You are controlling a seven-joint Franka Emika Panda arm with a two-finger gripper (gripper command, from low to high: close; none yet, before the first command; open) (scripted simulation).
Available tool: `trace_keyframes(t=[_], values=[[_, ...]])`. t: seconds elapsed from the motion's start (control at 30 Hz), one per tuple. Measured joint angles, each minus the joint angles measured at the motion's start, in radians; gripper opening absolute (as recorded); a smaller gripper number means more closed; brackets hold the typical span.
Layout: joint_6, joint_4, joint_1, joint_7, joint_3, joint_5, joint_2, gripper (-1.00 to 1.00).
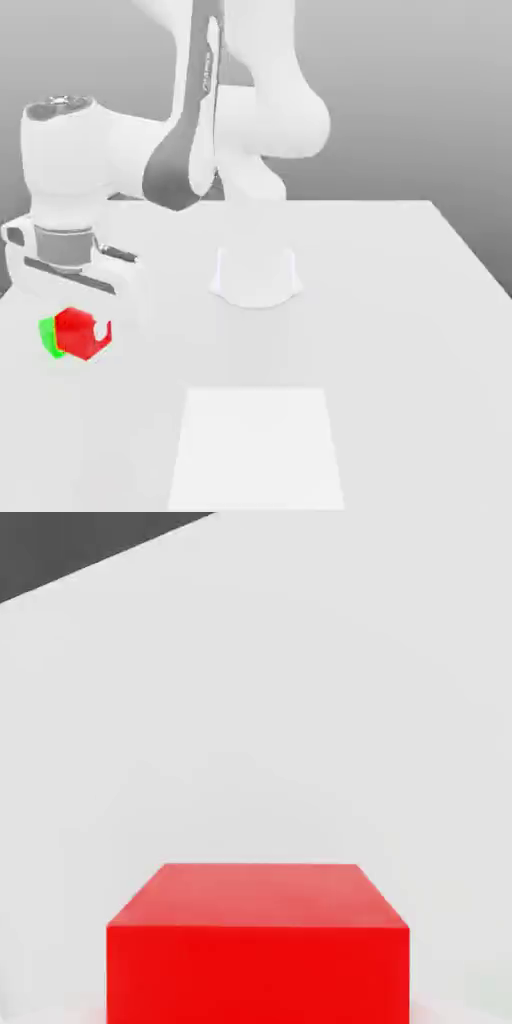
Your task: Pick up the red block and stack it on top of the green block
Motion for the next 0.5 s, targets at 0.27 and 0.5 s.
trace_keyframes(t=[0.27, 0.5], values=[[-0.023, -0.024, -0.091, -0.22, -0.131, -0.009, -0.045, -1.0], [-0.032, -0.045, -0.151, -0.427, -0.25, 0.017, -0.052, -1.0]])
